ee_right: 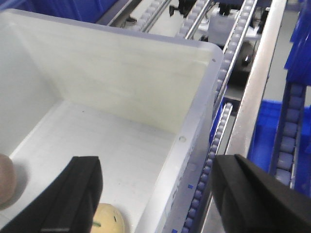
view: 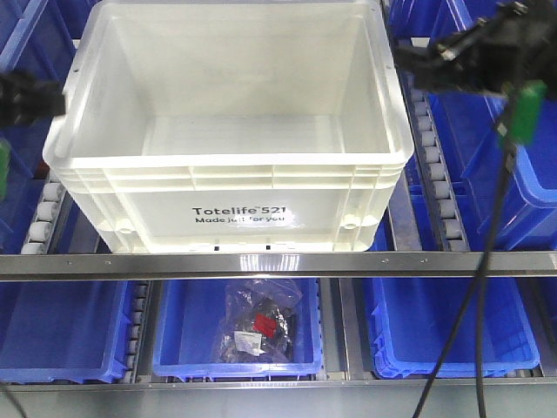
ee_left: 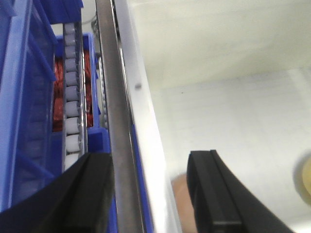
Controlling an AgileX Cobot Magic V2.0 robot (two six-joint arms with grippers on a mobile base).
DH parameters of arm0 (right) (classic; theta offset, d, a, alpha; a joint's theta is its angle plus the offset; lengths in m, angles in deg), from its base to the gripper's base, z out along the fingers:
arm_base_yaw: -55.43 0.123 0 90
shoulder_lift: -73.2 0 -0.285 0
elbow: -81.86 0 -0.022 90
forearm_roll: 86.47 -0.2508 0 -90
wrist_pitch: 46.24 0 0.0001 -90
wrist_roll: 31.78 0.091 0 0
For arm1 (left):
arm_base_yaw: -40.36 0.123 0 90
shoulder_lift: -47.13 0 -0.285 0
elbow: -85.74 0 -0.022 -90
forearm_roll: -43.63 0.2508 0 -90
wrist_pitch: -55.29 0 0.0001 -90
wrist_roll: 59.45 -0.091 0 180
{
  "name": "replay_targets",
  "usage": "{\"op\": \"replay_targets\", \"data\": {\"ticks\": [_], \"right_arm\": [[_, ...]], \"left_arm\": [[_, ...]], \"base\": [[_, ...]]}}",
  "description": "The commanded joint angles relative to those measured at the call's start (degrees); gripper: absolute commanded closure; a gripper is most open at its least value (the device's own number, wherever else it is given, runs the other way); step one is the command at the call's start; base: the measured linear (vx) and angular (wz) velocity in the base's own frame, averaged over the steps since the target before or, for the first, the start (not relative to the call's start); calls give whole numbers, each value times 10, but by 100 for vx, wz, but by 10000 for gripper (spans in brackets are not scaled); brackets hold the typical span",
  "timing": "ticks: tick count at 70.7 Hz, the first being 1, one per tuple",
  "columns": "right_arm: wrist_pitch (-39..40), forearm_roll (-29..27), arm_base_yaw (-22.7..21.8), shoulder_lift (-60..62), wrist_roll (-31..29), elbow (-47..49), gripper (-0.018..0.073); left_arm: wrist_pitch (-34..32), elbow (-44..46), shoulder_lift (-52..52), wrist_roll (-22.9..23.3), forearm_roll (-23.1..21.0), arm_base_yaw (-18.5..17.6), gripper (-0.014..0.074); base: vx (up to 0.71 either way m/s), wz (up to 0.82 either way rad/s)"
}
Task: Place moving items into box and shelve
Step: 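Open both grippers and pull them back from the tote rims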
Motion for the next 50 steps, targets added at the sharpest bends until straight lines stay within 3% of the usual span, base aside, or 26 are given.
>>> {"op": "replay_targets", "data": {"ticks": [1, 14, 21, 38, 39, 50], "right_arm": [[59, -64, -1, 70, -65, -39, 51], [73, -173, -1, 210, -178, -163, 84], [71, -214, -1, 276, -203, -217, 95], [65, -233, -1, 422, -196, -333, 97], [65, -231, -1, 480, -196, -388, 97], [92, -233, -1, 483, -202, -399, 97]], "left_arm": [[-60, -36, 66, 1, 3, -3, 131], [-52, -165, 217, 1, 3, -3, 131], [-23, -217, 305, 5, 2, -3, 131], [102, -253, 480, 7, 1, -3, 131], [103, -253, 548, 6, 2, -3, 131], [44, -288, 555, 6, 2, -3, 131]], "base": [[0, 0], [0, 0], [0, 0], [0, 0], [0, 0], [0, 0]]}}
